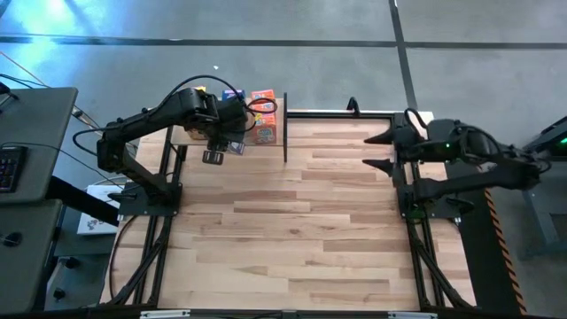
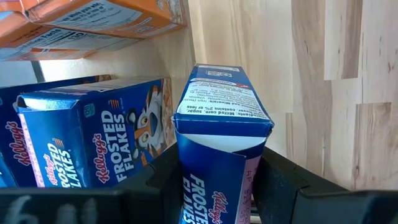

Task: Stack cereal on shelf
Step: Put the blue cereal box on the shelf aligned with the other blue cereal boxes

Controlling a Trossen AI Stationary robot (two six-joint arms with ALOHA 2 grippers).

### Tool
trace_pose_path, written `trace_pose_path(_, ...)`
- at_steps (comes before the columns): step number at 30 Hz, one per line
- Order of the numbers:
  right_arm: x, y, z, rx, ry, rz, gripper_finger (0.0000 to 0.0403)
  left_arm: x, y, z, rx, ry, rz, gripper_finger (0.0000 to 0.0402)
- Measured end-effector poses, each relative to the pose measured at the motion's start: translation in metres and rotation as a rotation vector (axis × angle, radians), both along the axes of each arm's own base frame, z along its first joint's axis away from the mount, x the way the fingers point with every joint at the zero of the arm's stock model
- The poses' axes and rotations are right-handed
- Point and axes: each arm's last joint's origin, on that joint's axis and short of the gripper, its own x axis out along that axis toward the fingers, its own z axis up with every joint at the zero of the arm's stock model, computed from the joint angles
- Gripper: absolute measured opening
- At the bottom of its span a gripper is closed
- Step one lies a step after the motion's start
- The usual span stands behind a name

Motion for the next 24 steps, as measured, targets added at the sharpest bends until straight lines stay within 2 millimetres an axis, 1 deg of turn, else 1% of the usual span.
trace_pose_path(9,-0.016,0.001,-0.061,0.001,-0.137,0.0,0.0268,0.0,0.0,0.0,0.0,0.0,0.0,0.0145)
trace_pose_path(17,-0.024,0.001,-0.118,0.055,-0.259,-0.012,0.0268,0.0,0.0,0.0,0.0,0.0,0.001,0.0145)
trace_pose_path(21,-0.028,0.001,-0.136,0.079,-0.288,-0.011,0.0268,0.0,0.0,0.0,0.0,0.0,0.001,0.0145)
trace_pose_path(24,-0.031,0.002,-0.144,0.081,-0.3,0.004,0.0268,0.0,0.0,0.0,0.0,0.0,0.001,0.0145)
